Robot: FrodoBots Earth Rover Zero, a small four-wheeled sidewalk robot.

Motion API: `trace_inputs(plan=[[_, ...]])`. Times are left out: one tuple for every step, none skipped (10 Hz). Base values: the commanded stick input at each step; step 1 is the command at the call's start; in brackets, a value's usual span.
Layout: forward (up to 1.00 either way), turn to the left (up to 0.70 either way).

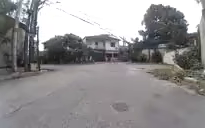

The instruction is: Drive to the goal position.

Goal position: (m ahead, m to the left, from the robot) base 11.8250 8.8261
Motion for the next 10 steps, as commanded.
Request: trace_inputs(plan=[[1.0,0.03],[1.0,0.03],[1.0,0.03],[1.0,0.03],[1.0,0.03],[1.0,0.03],[1.0,0.03],[1.0,0.03],[1.0,0.03],[1.0,0.03]])
